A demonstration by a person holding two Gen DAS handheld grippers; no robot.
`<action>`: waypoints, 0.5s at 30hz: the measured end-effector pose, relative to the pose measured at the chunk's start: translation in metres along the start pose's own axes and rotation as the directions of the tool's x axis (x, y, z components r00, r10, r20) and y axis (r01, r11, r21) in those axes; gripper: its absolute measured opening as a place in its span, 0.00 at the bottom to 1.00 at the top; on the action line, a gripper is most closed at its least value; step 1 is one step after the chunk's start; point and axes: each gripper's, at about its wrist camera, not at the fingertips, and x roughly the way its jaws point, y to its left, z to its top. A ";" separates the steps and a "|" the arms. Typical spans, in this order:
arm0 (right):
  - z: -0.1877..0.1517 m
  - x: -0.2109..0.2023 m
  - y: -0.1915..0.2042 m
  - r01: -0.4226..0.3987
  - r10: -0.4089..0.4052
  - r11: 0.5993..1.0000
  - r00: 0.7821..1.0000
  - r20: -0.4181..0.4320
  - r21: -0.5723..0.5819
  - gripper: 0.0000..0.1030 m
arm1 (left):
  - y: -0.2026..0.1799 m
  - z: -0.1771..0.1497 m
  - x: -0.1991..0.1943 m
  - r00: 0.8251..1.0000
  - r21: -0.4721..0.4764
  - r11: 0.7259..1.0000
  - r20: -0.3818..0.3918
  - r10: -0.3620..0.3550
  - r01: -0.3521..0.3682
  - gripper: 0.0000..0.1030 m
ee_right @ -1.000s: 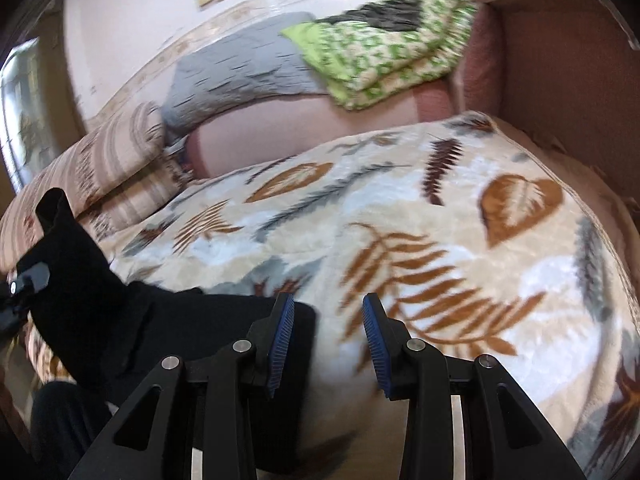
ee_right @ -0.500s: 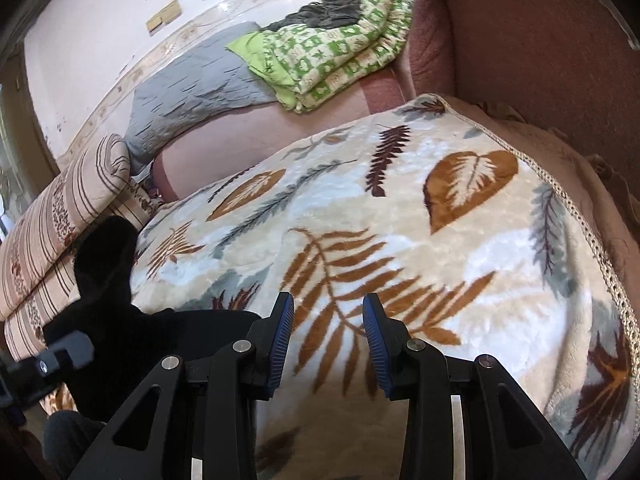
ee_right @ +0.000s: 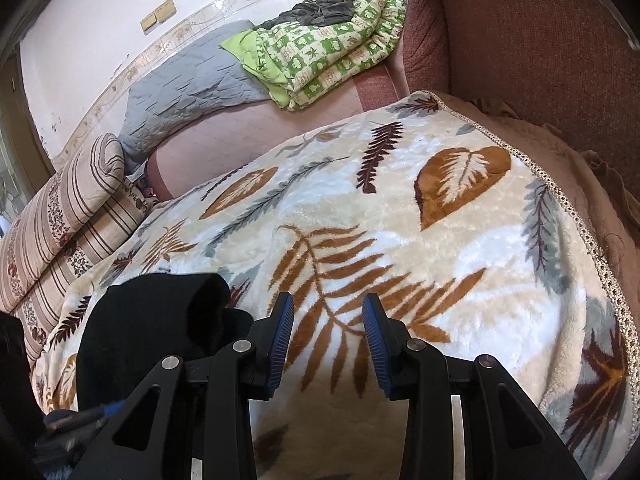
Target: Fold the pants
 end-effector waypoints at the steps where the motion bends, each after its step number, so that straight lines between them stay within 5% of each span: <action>1: 0.000 0.000 -0.001 0.003 -0.003 1.000 1.000 0.002 0.001 0.36 | -0.001 -0.002 -0.001 1.000 0.003 1.000 -0.006 -0.013 0.013 0.30; 6: 0.002 -0.010 -0.001 0.014 -0.014 1.000 1.000 0.026 -0.008 0.36 | 0.004 -0.011 -0.032 0.998 -0.025 0.998 -0.008 -0.064 0.063 0.30; 10: 0.001 -0.039 0.023 -0.064 0.076 0.990 0.993 0.093 -0.129 0.38 | 0.038 -0.006 -0.090 0.988 -0.142 0.990 0.153 0.024 -0.002 0.30; 13: -0.017 -0.061 0.064 -0.187 0.226 0.922 0.971 0.080 -0.338 0.37 | 0.069 -0.006 -0.120 0.968 -0.272 0.961 0.223 0.114 -0.050 0.30; 15: -0.033 -0.060 0.084 -0.253 0.274 0.878 0.962 -0.007 -0.406 0.32 | 0.076 -0.007 -0.124 0.966 -0.306 0.948 0.208 0.155 -0.086 0.30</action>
